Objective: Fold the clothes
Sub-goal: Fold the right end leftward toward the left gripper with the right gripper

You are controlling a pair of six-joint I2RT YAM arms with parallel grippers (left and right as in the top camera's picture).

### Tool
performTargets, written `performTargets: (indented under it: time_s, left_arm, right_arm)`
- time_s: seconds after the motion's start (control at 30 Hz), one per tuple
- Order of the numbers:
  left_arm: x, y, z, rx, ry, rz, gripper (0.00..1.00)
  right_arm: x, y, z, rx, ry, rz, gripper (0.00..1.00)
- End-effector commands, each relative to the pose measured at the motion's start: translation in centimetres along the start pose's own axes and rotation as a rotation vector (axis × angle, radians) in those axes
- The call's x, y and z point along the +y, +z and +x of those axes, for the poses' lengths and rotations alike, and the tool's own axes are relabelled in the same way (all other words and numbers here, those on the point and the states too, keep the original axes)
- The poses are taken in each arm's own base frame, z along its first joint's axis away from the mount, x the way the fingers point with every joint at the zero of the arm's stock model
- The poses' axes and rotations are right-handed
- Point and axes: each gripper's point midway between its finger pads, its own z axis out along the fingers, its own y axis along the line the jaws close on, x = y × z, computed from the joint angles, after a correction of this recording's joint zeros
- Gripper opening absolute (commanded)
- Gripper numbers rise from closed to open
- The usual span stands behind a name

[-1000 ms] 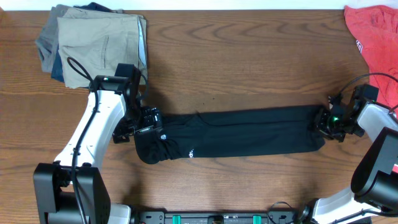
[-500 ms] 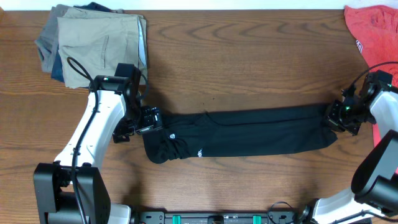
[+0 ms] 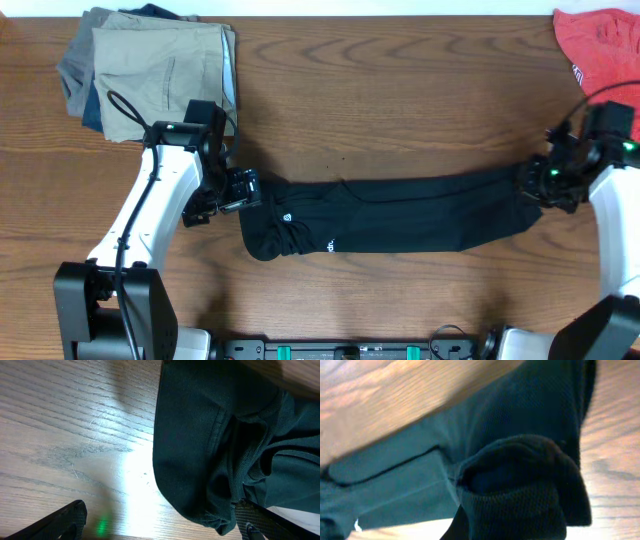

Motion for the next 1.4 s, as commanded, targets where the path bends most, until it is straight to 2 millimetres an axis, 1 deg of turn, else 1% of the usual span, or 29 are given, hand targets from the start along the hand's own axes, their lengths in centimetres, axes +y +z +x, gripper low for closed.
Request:
performTargets:
  time_s: [0.0, 0.1, 0.23, 0.4, 0.53, 0.73, 0.77, 0.8, 0.83, 0.9, 0.93, 0.97, 1.1, 1.27, 1.37]
  left_arm:
    - [0.2, 0.1, 0.2, 0.003, -0.001, -0.007, 0.95]
    - [0.2, 0.1, 0.2, 0.005, -0.001, -0.008, 0.95]
    - [0.2, 0.1, 0.2, 0.003, -0.001, -0.007, 0.95]
    - [0.2, 0.1, 0.2, 0.004, -0.001, -0.008, 0.95]
    - [0.2, 0.1, 0.1, 0.002, -0.001, -0.007, 0.95]
    - [0.2, 0.1, 0.0, -0.002, 0.0, -0.005, 0.95]
    - [0.2, 0.1, 0.1, -0.001, -0.001, -0.006, 0.95]
    - [0.2, 0.1, 0.1, -0.001, -0.001, -0.005, 0.96]
    - [0.2, 0.1, 0.1, -0.001, -0.001, -0.005, 0.95]
    - [0.2, 0.1, 0.1, -0.001, -0.001, -0.005, 0.95]
    - [0.2, 0.1, 0.0, -0.002, 0.0, -0.005, 0.95]
    - [0.2, 0.1, 0.1, -0.001, -0.001, -0.005, 0.95]
    - [0.2, 0.1, 0.1, -0.001, -0.001, -0.006, 0.95]
    - [0.2, 0.1, 0.1, 0.0, -0.001, -0.006, 0.95]
    - [0.2, 0.1, 0.1, 0.0, -0.001, -0.006, 0.95]
  right_arm:
    - [2.6, -0.2, 0.5, 0.003, -0.082, -0.016, 0.01]
    - [4.4, 0.6, 1.9, 0.045, -0.152, -0.023, 0.01]
    - [5.9, 1.8, 3.8, 0.091, -0.221, -0.028, 0.01]
    - [6.9, 3.5, 6.3, 0.152, -0.287, -0.027, 0.01]
    - [8.0, 5.0, 8.0, 0.183, -0.333, -0.065, 0.01]
    - [9.0, 6.2, 10.0, 0.219, -0.369, -0.094, 0.01]
    - [9.1, 6.2, 10.1, 0.222, -0.373, -0.094, 0.04]
    - [9.2, 6.3, 10.3, 0.225, -0.378, -0.094, 0.1]
    - [9.3, 6.3, 10.4, 0.227, -0.378, -0.094, 0.26]
    - [9.5, 6.3, 10.6, 0.23, -0.365, -0.092, 0.8]
    - [9.5, 6.3, 10.6, 0.23, -0.353, -0.091, 0.95]
    - [9.6, 6.2, 10.5, 0.229, -0.348, -0.091, 0.99]
    - [10.0, 5.4, 9.8, 0.216, -0.347, -0.094, 0.99]
    - [10.5, 3.2, 7.5, 0.162, -0.334, -0.086, 0.99]
    - [10.6, 2.6, 6.6, 0.138, -0.337, -0.085, 0.99]
